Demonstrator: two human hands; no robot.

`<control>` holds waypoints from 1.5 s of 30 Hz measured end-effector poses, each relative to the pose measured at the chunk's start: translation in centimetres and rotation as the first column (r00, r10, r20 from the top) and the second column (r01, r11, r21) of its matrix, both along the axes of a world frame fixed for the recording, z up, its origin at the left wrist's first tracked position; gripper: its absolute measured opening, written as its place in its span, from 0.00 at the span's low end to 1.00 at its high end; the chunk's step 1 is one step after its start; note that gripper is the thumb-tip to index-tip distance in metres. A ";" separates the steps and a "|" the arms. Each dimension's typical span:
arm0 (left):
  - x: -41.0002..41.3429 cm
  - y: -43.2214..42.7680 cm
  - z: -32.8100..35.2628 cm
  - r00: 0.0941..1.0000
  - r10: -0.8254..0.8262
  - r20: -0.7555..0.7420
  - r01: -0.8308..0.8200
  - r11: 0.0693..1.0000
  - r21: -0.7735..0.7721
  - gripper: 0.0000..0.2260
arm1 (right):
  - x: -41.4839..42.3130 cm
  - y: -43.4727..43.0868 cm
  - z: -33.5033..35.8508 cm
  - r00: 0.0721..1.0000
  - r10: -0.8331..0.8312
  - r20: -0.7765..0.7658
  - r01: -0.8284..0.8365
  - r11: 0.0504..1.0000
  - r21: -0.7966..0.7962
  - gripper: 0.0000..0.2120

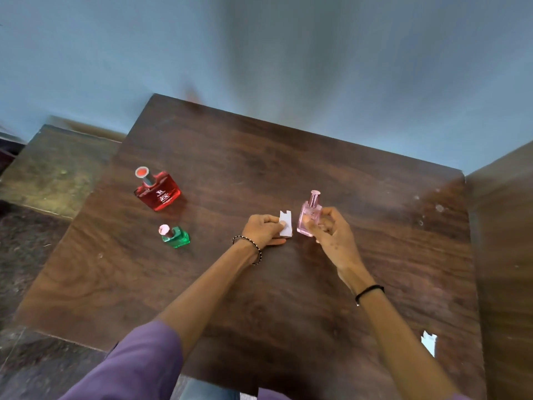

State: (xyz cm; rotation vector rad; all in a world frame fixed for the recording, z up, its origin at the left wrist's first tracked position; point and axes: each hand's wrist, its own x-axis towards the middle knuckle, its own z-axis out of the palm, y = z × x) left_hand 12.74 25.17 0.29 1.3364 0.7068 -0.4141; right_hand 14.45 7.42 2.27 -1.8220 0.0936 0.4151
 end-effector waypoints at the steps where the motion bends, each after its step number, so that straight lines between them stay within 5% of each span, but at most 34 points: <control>1: 0.5 0.3 -0.3 1.000 0.011 -0.009 -0.011 1.000 0.005 0.03 | 0.9 0.3 -0.2 1.000 0.011 0.010 -0.011 1.000 -0.020 0.08; 12: 5.5 1.8 -1.1 0.999 0.026 -0.040 -0.019 0.986 0.165 0.09 | 8.6 3.9 0.2 0.960 0.266 0.090 -0.243 0.948 -0.207 0.12; 26: 6.5 2.2 -1.1 0.994 0.070 -0.079 -0.059 0.989 0.132 0.11 | 9.8 4.9 -0.4 0.891 0.438 0.119 -0.383 0.866 -0.322 0.13; 45: 1.8 0.0 -0.8 0.994 0.061 -0.096 -0.047 0.989 0.137 0.10 | 3.8 1.5 -1.6 0.958 0.242 0.150 -0.161 0.895 -0.416 0.21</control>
